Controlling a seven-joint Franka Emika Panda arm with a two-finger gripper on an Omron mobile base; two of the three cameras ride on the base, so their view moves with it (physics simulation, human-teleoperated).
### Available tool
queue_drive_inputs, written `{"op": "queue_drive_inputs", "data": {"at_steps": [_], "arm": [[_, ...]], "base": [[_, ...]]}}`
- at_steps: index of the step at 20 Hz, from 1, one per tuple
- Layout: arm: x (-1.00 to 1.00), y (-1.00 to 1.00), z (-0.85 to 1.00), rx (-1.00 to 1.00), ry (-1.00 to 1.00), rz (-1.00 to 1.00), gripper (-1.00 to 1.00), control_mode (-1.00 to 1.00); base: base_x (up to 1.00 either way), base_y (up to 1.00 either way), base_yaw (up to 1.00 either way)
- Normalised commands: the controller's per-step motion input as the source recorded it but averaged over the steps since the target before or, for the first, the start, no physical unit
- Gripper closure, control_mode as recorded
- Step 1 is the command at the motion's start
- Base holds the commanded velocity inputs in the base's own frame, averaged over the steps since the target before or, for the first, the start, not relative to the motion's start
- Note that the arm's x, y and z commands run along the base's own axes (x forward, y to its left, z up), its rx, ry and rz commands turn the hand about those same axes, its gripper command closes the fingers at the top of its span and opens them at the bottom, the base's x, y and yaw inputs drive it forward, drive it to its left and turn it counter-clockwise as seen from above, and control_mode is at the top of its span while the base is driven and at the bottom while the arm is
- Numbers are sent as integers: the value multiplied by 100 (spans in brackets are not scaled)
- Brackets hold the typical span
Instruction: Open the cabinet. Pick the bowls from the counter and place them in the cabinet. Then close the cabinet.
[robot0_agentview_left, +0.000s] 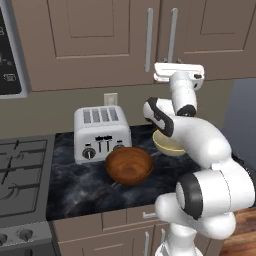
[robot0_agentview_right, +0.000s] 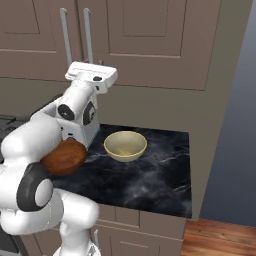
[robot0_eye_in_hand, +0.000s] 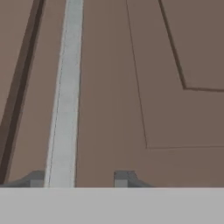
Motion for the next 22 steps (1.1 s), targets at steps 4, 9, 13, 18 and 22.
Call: {"op": "queue_drive_inputs", "data": {"at_steps": [4, 9, 13, 18, 22], "arm": [[-2, -100, -9, 27, 29, -11, 100, -100], [-17, -100, 0, 25, 40, -13, 100, -100], [-63, -100, 0, 27, 24, -11, 100, -100], [-70, -100, -1, 28, 4, -9, 100, -100], [-63, -100, -1, 25, -1, -4, 100, -100]], "base": [[0, 0, 0], [0, 0, 0], [0, 0, 0], [0, 0, 0], [0, 0, 0]]}}
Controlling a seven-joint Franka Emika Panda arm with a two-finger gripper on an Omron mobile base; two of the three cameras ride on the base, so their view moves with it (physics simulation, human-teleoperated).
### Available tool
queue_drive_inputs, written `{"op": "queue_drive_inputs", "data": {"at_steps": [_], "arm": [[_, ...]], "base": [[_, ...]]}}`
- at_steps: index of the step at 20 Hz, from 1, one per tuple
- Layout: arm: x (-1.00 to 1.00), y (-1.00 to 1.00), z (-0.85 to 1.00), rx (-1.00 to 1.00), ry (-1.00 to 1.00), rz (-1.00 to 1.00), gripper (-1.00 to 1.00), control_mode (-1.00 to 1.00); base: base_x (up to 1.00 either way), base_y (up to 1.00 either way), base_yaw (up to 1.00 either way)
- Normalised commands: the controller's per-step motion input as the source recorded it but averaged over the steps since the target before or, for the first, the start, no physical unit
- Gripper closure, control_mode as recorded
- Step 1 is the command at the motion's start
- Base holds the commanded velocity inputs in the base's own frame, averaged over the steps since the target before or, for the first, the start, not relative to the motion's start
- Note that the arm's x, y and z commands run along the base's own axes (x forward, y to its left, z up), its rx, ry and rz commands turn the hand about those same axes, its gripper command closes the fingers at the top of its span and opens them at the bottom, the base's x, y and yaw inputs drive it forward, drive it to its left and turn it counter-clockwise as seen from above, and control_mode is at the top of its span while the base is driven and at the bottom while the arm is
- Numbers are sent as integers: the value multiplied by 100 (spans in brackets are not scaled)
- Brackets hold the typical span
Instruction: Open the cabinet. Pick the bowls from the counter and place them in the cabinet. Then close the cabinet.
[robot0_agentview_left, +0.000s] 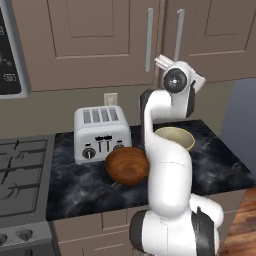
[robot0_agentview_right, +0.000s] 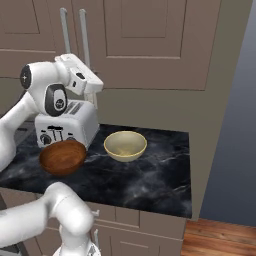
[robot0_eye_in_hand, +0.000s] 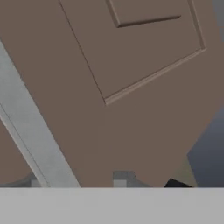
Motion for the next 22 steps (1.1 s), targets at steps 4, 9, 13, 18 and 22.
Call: {"op": "queue_drive_inputs", "data": {"at_steps": [4, 9, 13, 18, 22], "arm": [[-55, -100, 0, 22, -11, 0, 100, -100], [-38, -100, 0, 20, -37, 0, 100, -100], [-37, -100, 0, 20, -43, 0, 100, -100], [-56, -100, 9, 20, -25, 0, 100, -100], [-73, -100, 29, 21, -3, 0, 100, -100]], "base": [[0, 0, 0], [0, 0, 0], [0, 0, 0], [0, 0, 0], [0, 0, 0]]}}
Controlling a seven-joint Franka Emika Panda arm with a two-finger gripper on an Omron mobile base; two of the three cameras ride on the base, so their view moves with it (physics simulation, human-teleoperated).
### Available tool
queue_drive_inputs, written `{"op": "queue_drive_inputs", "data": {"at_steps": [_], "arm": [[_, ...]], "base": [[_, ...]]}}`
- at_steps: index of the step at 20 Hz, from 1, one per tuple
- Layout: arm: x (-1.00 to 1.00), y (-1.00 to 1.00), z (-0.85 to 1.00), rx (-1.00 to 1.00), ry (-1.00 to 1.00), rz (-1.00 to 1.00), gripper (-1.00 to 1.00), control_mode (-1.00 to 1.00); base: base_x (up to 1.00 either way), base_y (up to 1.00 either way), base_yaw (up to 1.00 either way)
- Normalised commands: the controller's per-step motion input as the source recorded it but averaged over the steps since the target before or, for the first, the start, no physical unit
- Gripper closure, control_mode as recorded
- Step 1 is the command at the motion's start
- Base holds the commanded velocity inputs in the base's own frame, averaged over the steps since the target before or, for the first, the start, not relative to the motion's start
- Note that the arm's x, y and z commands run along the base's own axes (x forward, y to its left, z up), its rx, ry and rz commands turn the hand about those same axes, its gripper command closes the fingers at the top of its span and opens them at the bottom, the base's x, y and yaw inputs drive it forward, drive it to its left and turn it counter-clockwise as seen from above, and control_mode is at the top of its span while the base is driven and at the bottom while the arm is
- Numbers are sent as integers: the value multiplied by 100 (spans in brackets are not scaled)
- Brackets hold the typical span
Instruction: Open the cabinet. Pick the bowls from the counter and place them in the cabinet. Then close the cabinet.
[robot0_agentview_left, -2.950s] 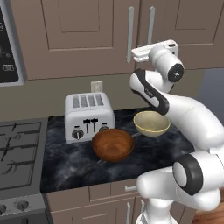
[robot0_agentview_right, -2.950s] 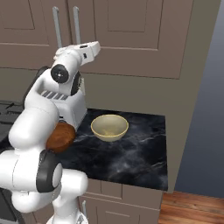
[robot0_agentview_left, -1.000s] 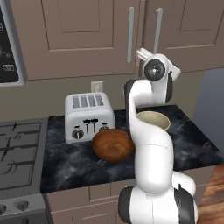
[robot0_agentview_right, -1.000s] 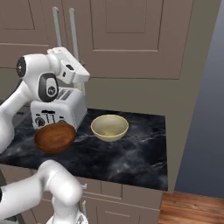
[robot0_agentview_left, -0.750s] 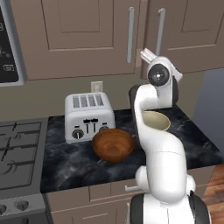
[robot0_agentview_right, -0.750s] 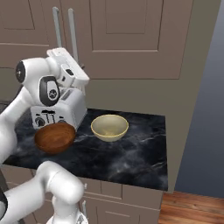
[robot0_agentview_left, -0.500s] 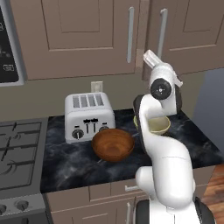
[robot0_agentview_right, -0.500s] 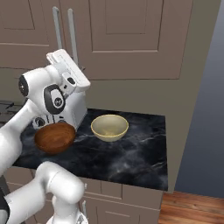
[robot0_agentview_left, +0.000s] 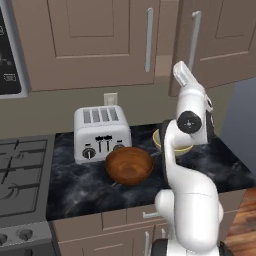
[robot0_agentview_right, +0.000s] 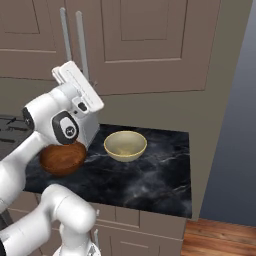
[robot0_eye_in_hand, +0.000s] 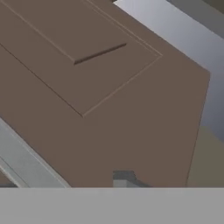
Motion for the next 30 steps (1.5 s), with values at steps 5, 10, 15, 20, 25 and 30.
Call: {"op": "queue_drive_inputs", "data": {"at_steps": [5, 10, 15, 20, 25, 30], "arm": [[-99, -100, 10, 33, 4, -1, 100, -100], [-100, -100, 1, 33, 23, -2, 100, -100], [-100, -100, 0, 34, 27, -3, 100, -100], [-100, -100, -30, 37, 15, -3, 100, -100], [-100, -100, -23, 34, 15, -1, 100, -100], [-98, -76, -21, 20, 18, -7, -100, -100]], "base": [[0, 0, 0], [0, 0, 0], [0, 0, 0], [0, 0, 0], [0, 0, 0], [0, 0, 0]]}}
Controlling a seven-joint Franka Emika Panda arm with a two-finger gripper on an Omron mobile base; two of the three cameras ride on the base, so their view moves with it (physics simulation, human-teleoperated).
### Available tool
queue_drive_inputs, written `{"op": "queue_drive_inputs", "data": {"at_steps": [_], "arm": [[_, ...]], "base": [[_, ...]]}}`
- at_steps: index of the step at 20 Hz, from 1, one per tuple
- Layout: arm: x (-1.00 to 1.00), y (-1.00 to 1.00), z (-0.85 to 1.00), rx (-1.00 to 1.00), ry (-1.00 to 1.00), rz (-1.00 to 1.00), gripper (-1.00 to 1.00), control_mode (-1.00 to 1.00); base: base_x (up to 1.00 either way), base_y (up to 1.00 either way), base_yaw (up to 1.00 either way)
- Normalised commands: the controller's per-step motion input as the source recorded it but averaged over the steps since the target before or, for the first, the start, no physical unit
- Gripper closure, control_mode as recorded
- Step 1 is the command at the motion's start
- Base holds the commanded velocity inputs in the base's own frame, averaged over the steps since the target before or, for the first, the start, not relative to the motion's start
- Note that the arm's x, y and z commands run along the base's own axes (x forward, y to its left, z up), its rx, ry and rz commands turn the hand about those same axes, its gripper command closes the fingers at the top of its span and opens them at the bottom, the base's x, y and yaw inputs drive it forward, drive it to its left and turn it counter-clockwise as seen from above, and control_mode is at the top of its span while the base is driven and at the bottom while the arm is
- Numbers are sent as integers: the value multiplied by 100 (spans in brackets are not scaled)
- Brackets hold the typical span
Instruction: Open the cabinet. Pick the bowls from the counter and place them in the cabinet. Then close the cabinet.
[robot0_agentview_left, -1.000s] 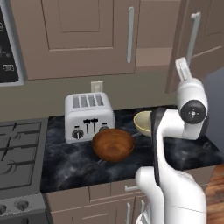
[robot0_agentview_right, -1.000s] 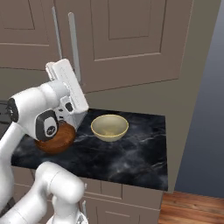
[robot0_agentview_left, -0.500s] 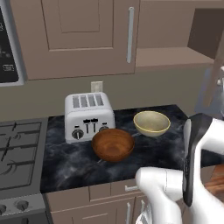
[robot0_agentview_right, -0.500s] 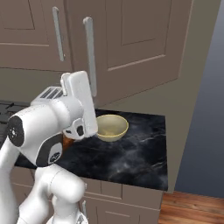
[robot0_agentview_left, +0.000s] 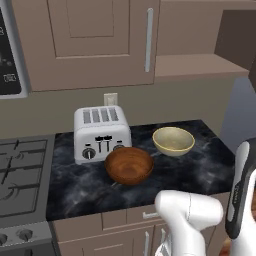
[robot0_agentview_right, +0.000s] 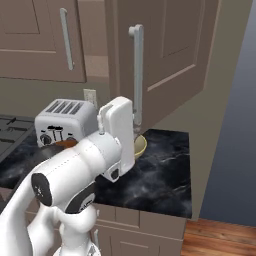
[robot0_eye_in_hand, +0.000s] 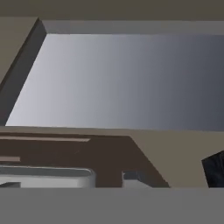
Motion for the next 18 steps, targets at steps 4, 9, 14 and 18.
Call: {"op": "queue_drive_inputs", "data": {"at_steps": [4, 9, 14, 18], "arm": [[-100, -29, 0, 4, -2, -16, -100, -100], [-100, -41, 16, 6, -7, -24, -100, -100], [-100, -23, 11, 3, -2, -31, -100, -100], [-100, -1, 0, 0, -6, -20, -100, -100]], "base": [[0, 0, 0], [0, 0, 0], [0, 0, 0], [0, 0, 0]]}}
